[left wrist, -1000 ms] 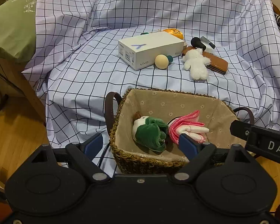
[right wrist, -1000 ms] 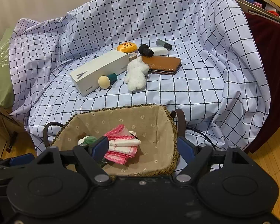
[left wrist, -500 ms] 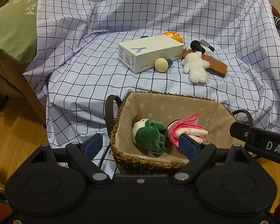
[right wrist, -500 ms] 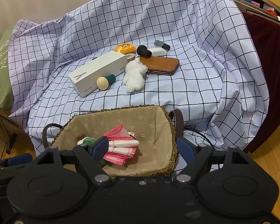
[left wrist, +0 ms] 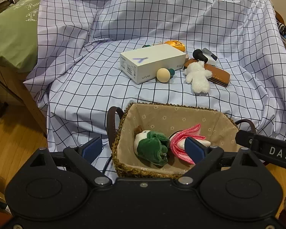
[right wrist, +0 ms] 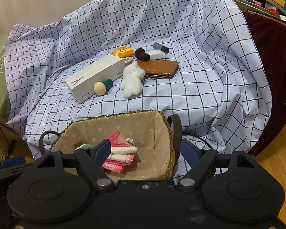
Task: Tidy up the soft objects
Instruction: 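Lower the towel bundle into the basket and open the right tool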
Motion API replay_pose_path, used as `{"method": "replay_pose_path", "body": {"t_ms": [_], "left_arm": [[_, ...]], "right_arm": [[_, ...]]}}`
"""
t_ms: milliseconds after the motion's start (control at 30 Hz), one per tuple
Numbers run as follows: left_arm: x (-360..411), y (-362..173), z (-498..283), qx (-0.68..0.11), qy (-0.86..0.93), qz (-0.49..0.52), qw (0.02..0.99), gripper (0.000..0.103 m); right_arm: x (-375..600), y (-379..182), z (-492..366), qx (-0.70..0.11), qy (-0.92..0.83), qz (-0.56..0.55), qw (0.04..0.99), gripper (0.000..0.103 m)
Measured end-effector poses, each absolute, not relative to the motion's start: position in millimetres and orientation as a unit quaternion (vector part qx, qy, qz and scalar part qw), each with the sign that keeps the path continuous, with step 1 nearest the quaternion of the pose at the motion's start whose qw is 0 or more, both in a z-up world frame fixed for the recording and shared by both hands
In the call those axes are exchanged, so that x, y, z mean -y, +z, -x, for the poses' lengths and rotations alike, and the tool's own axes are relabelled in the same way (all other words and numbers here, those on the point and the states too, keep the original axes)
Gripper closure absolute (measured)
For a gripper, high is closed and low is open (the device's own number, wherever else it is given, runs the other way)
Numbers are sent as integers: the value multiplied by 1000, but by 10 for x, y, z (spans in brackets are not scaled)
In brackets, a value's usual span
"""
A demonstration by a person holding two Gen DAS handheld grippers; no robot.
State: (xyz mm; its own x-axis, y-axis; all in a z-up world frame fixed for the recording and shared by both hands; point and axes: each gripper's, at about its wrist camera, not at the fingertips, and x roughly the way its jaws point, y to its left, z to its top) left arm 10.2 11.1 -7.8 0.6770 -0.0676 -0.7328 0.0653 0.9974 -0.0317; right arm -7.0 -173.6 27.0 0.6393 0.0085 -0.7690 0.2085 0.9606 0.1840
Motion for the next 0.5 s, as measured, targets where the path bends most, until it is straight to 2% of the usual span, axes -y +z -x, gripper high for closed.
{"method": "replay_pose_path", "body": {"t_ms": [500], "left_arm": [[-58,-28,-462,-409,-48,-10,911,13]], "right_arm": [[1969,297,-372,-426,-84,-136,891,23]]}}
